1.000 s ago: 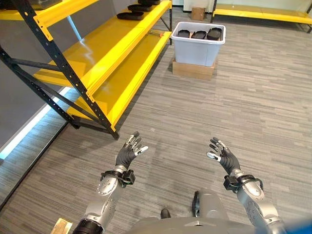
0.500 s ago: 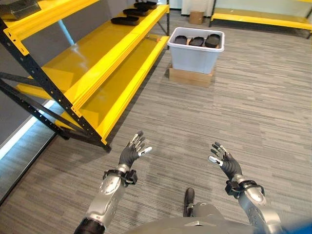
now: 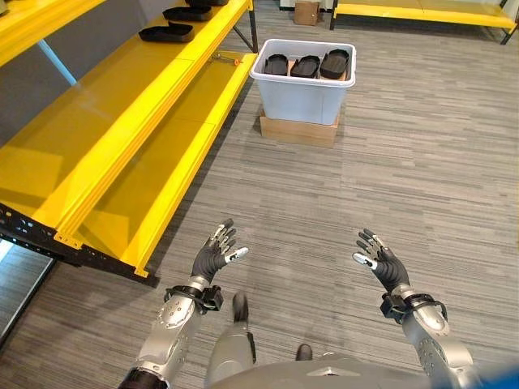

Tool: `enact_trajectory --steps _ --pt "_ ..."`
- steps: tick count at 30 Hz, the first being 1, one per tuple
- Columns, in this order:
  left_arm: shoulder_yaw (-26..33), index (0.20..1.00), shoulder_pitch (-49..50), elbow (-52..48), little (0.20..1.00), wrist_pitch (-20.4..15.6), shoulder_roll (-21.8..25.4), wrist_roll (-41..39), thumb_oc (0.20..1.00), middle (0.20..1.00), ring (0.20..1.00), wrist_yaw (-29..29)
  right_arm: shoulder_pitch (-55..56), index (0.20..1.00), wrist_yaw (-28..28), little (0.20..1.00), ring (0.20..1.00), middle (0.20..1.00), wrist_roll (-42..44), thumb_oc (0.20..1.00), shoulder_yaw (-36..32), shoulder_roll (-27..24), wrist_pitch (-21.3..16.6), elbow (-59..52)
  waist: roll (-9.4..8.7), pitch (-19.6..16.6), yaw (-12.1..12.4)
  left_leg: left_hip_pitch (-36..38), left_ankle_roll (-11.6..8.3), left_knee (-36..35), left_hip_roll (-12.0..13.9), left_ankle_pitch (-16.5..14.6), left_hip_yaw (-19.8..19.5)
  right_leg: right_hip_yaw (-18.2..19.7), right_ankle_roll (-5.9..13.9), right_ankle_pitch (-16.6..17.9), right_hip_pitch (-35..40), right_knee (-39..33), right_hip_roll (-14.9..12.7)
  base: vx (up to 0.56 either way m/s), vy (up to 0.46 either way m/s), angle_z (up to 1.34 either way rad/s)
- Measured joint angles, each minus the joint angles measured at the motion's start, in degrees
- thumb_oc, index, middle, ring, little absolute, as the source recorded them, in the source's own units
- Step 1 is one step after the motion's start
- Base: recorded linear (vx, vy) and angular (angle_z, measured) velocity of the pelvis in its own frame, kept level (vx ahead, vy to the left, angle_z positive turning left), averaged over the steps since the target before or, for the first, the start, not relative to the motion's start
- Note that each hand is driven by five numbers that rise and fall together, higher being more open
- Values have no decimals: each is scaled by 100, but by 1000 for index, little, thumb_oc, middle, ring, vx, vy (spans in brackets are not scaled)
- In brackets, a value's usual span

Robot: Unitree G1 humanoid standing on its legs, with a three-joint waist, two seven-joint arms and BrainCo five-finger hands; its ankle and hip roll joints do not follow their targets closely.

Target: Move parts from the plastic box to the shelf.

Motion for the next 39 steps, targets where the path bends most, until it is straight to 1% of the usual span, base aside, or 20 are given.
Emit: enact_trajectory --steps 3,5,6,7,8,10,14,16,18,21,23,26,27,28,29,30,32,35,37,39 --pt "0 1000 123 -18 1000 -8 -43 -3 1000 1000 1000 -5 12 1000 16 1000 1000 1000 -2 1000 3 -85 -3 -47 232 -145 43 498 180 322 -62 71 205 352 262 -276 331 12 -49 271 180 -58" --pt "49 1000 39 -92 1000 -16 -4 -40 1000 1000 1000 3 58 1000 30 1000 1000 1000 0 1000 11 105 -3 -142 -86 -208 -27 704 451 271 -490 687 400 418 648 -617 392 353 -569 332 278 -34" --pt "50 1000 -65 -117 1000 -17 60 -42 1000 1000 1000 22 -2 1000 34 1000 1000 1000 -1 1000 76 231 -1 -193 -159 -251 4 812 670 254 -743 602 519 398 738 -674 288 665 -879 496 484 -31" --pt "71 1000 -153 -118 1000 -24 132 -45 1000 1000 1000 77 -63 1000 71 1000 1000 1000 -4 1000 117 341 1 -228 -113 -232 45 1077 909 187 -895 469 638 408 847 -685 230 1104 -1089 440 491 -62" --pt "146 1000 -150 -108 1000 -37 147 -44 1000 1000 1000 122 -110 1000 101 1000 1000 1000 -26 1000 169 395 4 -227 57 -203 148 1440 1038 43 -943 339 820 616 987 -654 -237 2416 -1248 282 348 -45" --pt "121 1000 -222 -121 1000 -82 185 -39 1000 1000 1000 128 -134 1000 100 1000 1000 1000 -46 1000 212 417 -2 -235 192 -216 14 1533 1218 95 -1008 198 741 1061 1312 -548 -1279 4339 -1233 100 170 -2" --pt "82 1000 -294 -111 1000 -112 223 -26 1000 1000 1000 205 -122 1000 125 1000 1000 1000 -139 1000 228 388 4 -258 179 -26 -56 1772 1419 92 -1208 1 851 1016 1201 -372 -2741 5464 -1206 156 170 0" --pt "68 1000 -169 -139 1000 -113 220 5 1000 1000 1000 201 -81 1000 121 1000 1000 1000 -231 1000 200 335 3 -257 295 90 -99 2013 1453 -3 -1202 -85 950 773 1093 -388 -3092 5308 -1209 191 29 -25" --pt "48 1000 -89 -142 1000 -112 235 3 1000 1000 1000 192 -4 1000 118 1000 1000 1000 -227 1000 194 334 4 -271 366 110 -177 2114 1356 -42 -1173 -240 950 523 1055 -356 -3227 4102 -1110 226 -71 -21" --pt "18 1000 -160 -42 1000 -108 212 3 1000 1000 1000 148 58 1000 118 1000 1000 1000 -226 1000 199 357 5 -274 237 119 -222 2163 1150 -26 -1175 -433 993 -115 989 273 -3047 1137 -1023 235 -104 -8" --pt "17 1000 -139 -18 1000 -108 214 5 1000 1000 1000 67 54 1000 115 1000 1000 1000 -227 1000 202 354 4 -257 128 63 -214 2355 1064 -48 -1174 -568 1041 -218 1047 696 -2944 40 -934 254 -97 -10" --pt "-17 1000 -84 -23 1000 -109 140 10 1000 1000 1000 0 103 1000 112 1000 1000 1000 -226 1000 170 342 3 -256 116 -89 -284 2824 708 18 -1003 -986 897 -258 807 1506 -2541 49 -833 90 -37 23" --pt "-27 1000 -79 -53 1000 -109 136 11 1000 1000 1000 -21 106 1000 112 1000 1000 1000 -226 1000 152 334 -1 -259 138 -103 -306 2899 644 56 -946 -1025 903 -253 630 1807 -2463 79 -778 551 -251 24" --pt "-22 1000 -77 -103 1000 -111 133 12 1000 1000 1000 -23 116 1000 112 1000 1000 1000 -226 1000 147 304 -1 -264 149 -118 -302 2954 532 121 -894 -1095 920 -227 231 2128 -2427 142 -724 628 -300 9" --pt "-88 1000 -84 -108 1000 -109 -33 14 1000 1000 1000 -14 89 1000 113 1000 1000 1000 -224 1000 129 244 -11 -208 299 -160 -285 2977 405 189 -690 -1145 921 -257 -62 2022 -2406 181 -534 748 -376 19" --pt "-88 1000 -213 -51 1000 -101 -177 10 1000 1000 1000 24 -35 1000 84 1000 1000 1000 -214 1000 77 215 -11 -101 432 -101 -304 2891 233 492 -498 -1262 719 -415 88 1688 -2370 452 -484 262 -176 36" --pt "-243 1000 -393 -28 1000 -104 -405 14 1000 1000 1000 -12 0 1000 113 1000 1000 1000 -212 1000 80 61 22 -226 352 -201 -307 2767 135 1342 -369 -1236 774 -551 91 1201 -2137 754 -489 280 -194 42" --pt "-224 1000 -361 -112 1000 -115 -187 7 1000 1000 1000 -4 -151 1000 114 1000 1000 1000 -200 1000 63 74 -40 -330 396 -351 -284 2727 51 2036 -61 -1183 715 -525 -131 869 -1767 684 -113 213 -198 -21" --pt "-126 1000 -346 -111 1000 -118 -108 3 1000 1000 1000 -5 -185 1000 116 1000 1000 1000 -195 1000 62 73 -44 -387 258 -372 -260 2266 -372 3119 20 -793 645 -420 -357 750 -1573 576 -22 166 -191 -25" --pt "-115 1000 -323 -111 1000 -118 -108 -12 1000 1000 1000 -4 -112 1000 108 1000 1000 1000 -151 1000 54 43 -45 -382 105 -292 -178 1601 -502 4428 -16 -568 377 -352 -561 655 -1428 555 -11 174 -161 -24"
